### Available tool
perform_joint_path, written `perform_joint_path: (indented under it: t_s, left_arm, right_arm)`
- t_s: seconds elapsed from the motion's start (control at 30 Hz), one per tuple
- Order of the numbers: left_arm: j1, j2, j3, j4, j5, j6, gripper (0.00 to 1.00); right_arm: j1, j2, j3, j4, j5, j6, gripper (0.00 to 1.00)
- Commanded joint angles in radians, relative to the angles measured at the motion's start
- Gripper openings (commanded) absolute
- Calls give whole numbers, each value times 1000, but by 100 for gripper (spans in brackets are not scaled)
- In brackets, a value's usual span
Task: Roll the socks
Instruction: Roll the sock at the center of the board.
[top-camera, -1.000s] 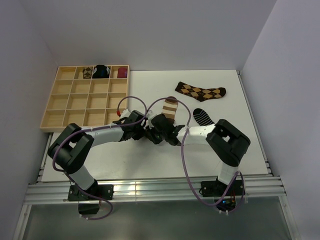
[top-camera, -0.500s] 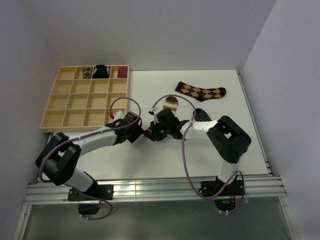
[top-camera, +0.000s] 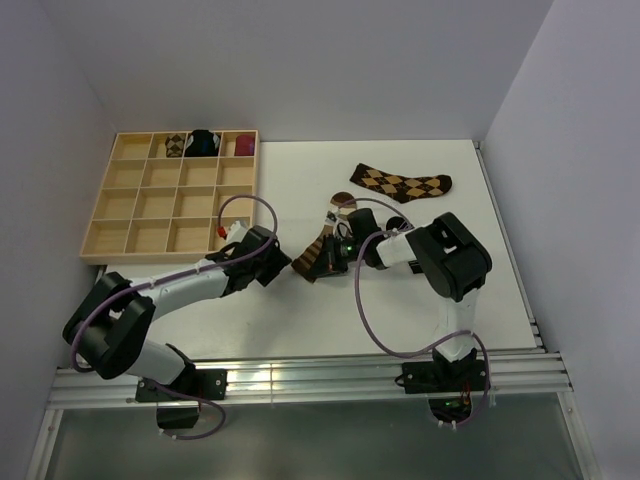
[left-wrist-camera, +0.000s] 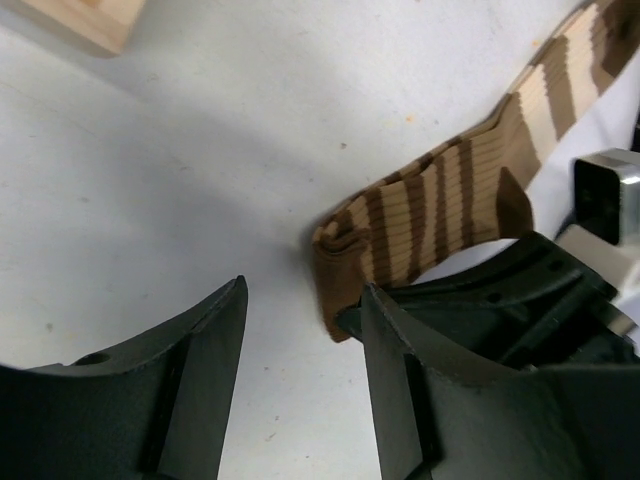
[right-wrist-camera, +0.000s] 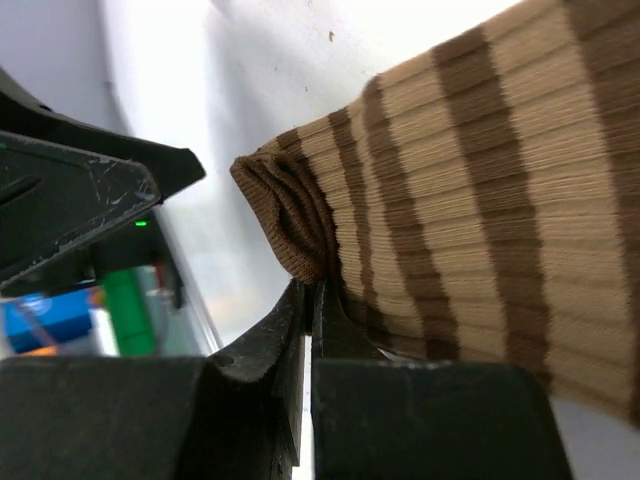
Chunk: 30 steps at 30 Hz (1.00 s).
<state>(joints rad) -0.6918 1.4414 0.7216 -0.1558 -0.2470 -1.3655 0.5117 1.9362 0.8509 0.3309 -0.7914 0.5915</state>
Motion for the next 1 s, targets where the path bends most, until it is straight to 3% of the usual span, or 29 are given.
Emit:
perform_joint_path:
  t_s: [0.0,0.17,0.6,0.8,0.97]
  left_arm:
    - [-6,14,-4,91,23,11,56]
    - [-8,48,7,137,40,22,57]
    - [-12,185,99,108,51,49,51]
    - [-14,226,121,75,51,49,43]
    - [-14,238,131,41,58,43,32]
  right_arm:
    - [-16,72,-47,46,-80,108,0]
    - [-39,118,-65,105,-109,189,0]
    - [-59,142,-67,97,-97,195,0]
    - [-61,141,-62,77,-88,185,0]
    - [-61,109,-59,39,-54,153,0]
